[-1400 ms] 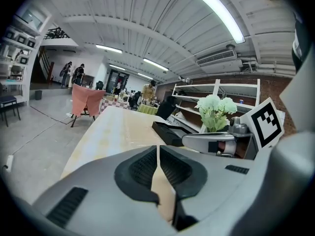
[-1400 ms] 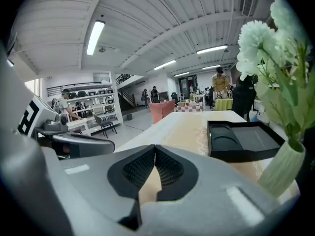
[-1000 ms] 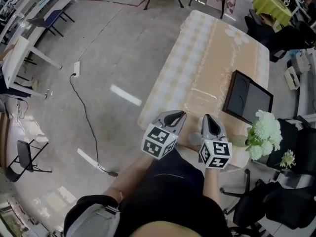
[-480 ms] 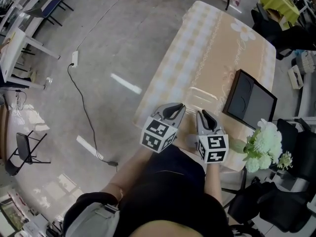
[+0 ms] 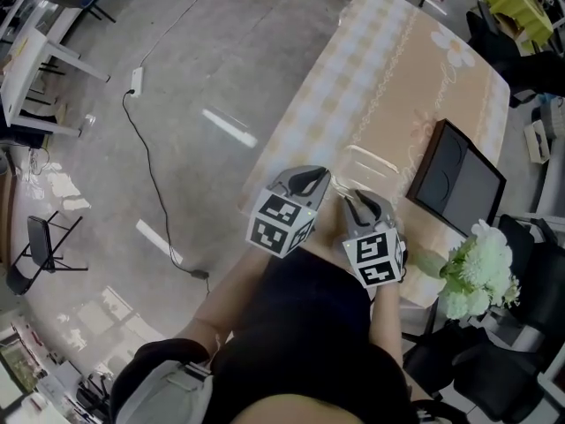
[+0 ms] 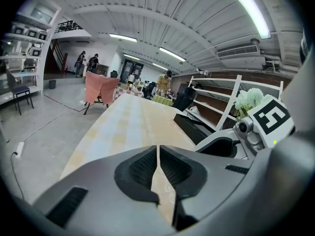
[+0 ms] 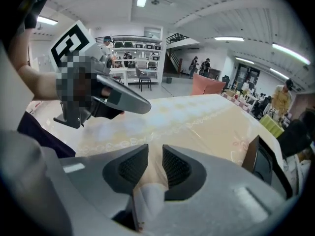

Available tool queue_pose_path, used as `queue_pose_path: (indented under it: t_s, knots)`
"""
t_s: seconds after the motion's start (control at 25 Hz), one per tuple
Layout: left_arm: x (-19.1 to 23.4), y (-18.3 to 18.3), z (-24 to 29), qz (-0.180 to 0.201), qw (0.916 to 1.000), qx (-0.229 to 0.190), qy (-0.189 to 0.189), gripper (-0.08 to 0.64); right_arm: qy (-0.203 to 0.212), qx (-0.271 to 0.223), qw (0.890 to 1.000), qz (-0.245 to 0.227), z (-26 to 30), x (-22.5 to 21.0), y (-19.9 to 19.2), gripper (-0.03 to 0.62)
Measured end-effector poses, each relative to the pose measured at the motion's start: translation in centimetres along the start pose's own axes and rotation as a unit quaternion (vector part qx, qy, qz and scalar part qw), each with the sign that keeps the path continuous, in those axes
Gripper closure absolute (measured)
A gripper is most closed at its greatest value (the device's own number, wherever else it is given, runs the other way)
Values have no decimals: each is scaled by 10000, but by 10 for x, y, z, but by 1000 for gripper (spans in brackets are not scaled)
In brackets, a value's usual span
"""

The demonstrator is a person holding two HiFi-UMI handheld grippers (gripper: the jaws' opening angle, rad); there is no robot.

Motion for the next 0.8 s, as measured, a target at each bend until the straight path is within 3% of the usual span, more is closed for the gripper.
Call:
queue_pose_path:
  t_s: [0.36, 0.64, 0.8]
  knots:
    - [4, -9, -8, -121, 9999, 35, 70, 535, -36, 563, 9958, -723, 16, 10, -6, 503]
    - [8, 0, -2, -104, 9999, 36, 36, 535, -202, 949, 9895, -1072, 24, -7, -5, 503]
    - [8, -12, -11, -84, 9999, 78, 6, 535, -176, 1068, 9870, -1187, 24, 8, -9, 518]
Point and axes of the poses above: the fingertips, and each gripper's own axes: z forward along the fingers, x to its left, y out of its top, the point moved 5 cm from there along -z, backward along the fingers, and after that the axes turned 5 degrees about x, right-handed, at the moved point
